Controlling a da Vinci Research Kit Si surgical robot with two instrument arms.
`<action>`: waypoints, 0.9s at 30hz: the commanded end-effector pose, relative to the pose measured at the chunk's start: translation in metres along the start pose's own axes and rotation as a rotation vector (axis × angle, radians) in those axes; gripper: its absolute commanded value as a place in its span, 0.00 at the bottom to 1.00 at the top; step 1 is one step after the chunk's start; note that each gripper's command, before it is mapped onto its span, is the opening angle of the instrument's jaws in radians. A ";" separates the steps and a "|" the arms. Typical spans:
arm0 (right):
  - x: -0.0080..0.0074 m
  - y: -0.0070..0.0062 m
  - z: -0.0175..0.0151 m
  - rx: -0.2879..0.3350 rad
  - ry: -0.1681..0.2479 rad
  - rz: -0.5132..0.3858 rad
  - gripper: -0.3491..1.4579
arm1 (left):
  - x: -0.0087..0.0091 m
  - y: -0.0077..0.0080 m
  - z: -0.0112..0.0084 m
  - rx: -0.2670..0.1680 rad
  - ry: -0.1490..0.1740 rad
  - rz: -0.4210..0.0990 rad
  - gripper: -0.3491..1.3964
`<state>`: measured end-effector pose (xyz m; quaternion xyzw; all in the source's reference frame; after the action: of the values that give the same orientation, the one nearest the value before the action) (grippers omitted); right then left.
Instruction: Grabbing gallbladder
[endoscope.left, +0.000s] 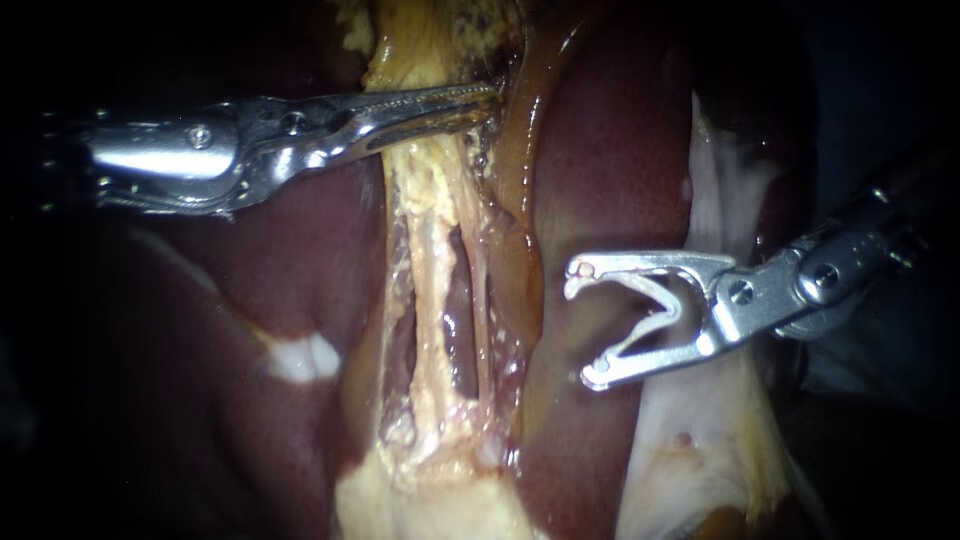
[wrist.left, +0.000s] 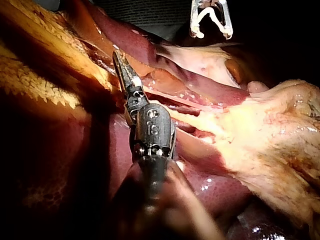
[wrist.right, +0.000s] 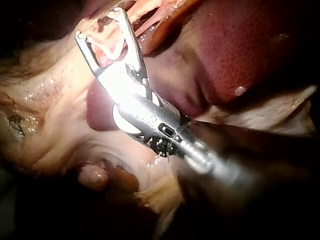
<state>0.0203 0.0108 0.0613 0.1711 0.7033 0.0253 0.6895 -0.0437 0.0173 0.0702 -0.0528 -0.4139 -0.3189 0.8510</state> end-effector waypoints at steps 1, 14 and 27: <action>0.0000 0.0000 0.0000 0.000 0.000 0.000 0.45 | 0.0000 0.0000 0.0000 0.001 -0.001 0.000 0.00; 0.0000 0.0000 -0.0002 0.001 0.000 0.000 0.45 | 0.0002 0.0002 -0.0002 0.018 -0.002 -0.001 0.17; 0.0000 0.0000 -0.0002 0.001 0.000 0.000 0.45 | -0.0006 -0.0010 -0.0020 0.041 -0.010 -0.003 0.33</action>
<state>0.0201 0.0108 0.0613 0.1714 0.7035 0.0250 0.6892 -0.0431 0.0159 0.0678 -0.0367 -0.4253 -0.3116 0.8490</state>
